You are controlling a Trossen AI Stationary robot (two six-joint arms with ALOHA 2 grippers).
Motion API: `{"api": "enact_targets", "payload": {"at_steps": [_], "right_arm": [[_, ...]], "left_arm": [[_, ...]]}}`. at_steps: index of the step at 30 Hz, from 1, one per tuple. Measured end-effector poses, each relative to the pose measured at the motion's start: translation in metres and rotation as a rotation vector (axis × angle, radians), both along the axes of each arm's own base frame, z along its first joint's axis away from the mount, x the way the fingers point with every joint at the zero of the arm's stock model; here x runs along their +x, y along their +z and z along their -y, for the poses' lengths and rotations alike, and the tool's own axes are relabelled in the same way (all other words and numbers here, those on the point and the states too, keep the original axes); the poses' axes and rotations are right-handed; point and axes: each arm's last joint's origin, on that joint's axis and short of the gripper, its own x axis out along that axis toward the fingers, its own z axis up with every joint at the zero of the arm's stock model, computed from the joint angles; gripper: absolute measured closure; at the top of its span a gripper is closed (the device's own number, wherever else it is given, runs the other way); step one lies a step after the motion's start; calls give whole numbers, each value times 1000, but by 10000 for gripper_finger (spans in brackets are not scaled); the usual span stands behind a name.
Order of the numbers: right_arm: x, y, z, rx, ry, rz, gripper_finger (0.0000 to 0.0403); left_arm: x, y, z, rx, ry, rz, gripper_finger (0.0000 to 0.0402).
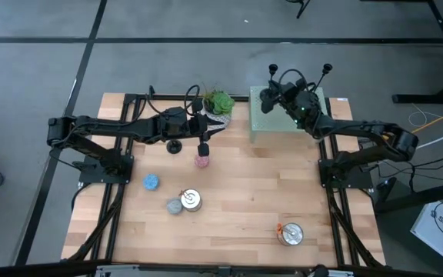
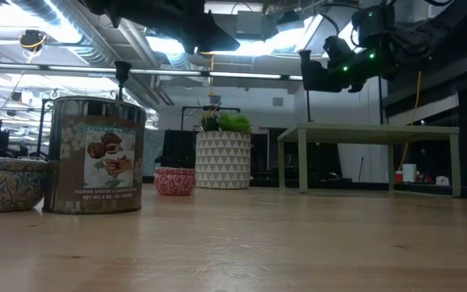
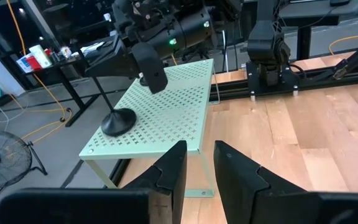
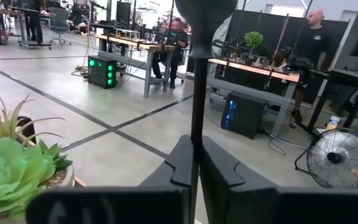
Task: Pick & Place candle stick holders
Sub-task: Put the right black candle holder and aligned with other black candle holder on the shelf
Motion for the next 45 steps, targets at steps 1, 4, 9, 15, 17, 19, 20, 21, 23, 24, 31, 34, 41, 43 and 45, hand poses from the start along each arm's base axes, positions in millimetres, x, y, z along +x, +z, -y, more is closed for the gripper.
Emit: {"api": "enact_targets", "payload": {"at_steps": [1,4,9,15,17,19,20,21,23,24,31,34,41,43,45], "right_arm": [[-2,3,-1,0,0,3,388],[-9,12,-6,16,-1,35,389],[-29,25,-13,54,-62,53,391],[-51,33,-20,109,-134,68,400],[-56,31,-22,112,-139,85,401],[-60,25,-25,103,-157,98,401],[-63,21,-26,99,-178,102,401],[-65,17,-27,94,-195,113,401],[-67,10,-28,82,-205,134,402],[-67,7,-28,76,-201,140,402],[-70,5,-26,29,-212,136,402],[-71,3,-22,36,-235,122,403],[-67,-8,-9,64,-221,119,403],[-66,-9,-6,60,-232,120,403],[-66,-10,-3,56,-240,124,403]], "left_arm": [[0,0,0,0,0,0,327],[0,0,0,10,-2,-3,325],[0,0,0,23,-5,-7,328],[0,0,0,24,-5,-8,329],[0,0,0,24,-5,-8,329],[0,0,0,24,-5,-8,329],[0,0,0,24,-5,-8,329],[0,0,0,24,-5,-8,329],[0,0,0,24,-5,-7,329],[0,0,0,24,-5,-8,329],[0,0,0,24,-5,-5,329],[0,2,0,26,-5,8,329],[0,3,0,29,-5,17,329],[1,3,0,29,-5,17,329],[0,3,0,28,-5,17,329]]}}
